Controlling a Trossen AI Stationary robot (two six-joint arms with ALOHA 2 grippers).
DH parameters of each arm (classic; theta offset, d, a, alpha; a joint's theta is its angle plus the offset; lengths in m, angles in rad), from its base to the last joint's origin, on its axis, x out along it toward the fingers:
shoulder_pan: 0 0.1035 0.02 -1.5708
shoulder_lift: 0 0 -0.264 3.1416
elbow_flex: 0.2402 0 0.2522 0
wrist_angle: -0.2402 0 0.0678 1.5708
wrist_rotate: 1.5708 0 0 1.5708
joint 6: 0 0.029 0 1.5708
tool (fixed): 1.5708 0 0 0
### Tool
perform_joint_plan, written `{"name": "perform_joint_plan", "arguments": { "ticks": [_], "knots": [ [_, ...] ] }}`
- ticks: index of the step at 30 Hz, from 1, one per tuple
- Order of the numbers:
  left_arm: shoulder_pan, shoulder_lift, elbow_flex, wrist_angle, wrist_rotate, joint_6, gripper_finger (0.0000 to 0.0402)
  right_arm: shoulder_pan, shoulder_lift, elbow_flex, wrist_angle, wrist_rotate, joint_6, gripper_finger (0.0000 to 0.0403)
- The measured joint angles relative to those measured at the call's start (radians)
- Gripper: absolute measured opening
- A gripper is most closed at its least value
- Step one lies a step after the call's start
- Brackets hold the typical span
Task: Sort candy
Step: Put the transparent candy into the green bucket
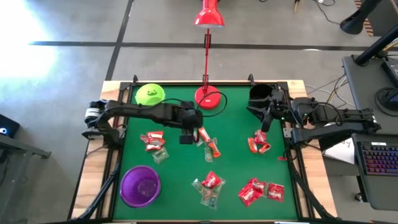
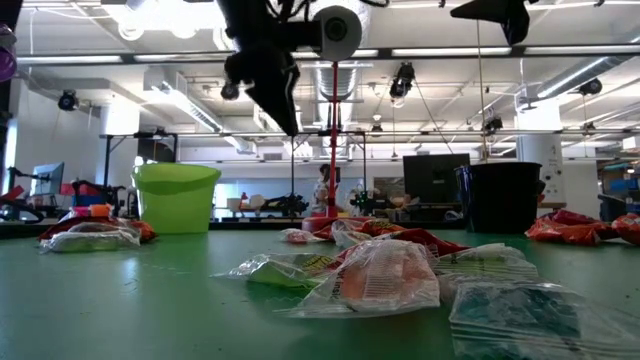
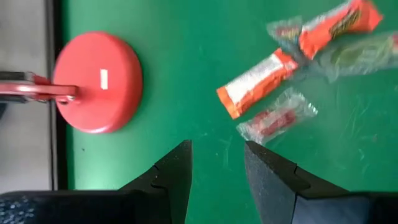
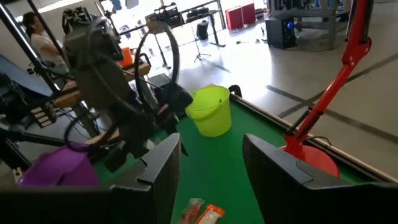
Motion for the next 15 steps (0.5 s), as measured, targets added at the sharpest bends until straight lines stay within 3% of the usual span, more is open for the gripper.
{"name": "perform_joint_plan", "arguments": {
  "ticks": [8,15],
  "knots": [
    [-0.001,-0.182,-0.034,-0.009,-0.002,-0.097,0.0130,0.000,-0.001,0.000,-0.002,0.000,-0.002,0.0167],
    [-0.010,-0.267,-0.058,-0.075,-0.108,-0.185,0.0130,0.000,0.000,0.000,0.003,-0.001,0.049,0.0167]
  ]
}}
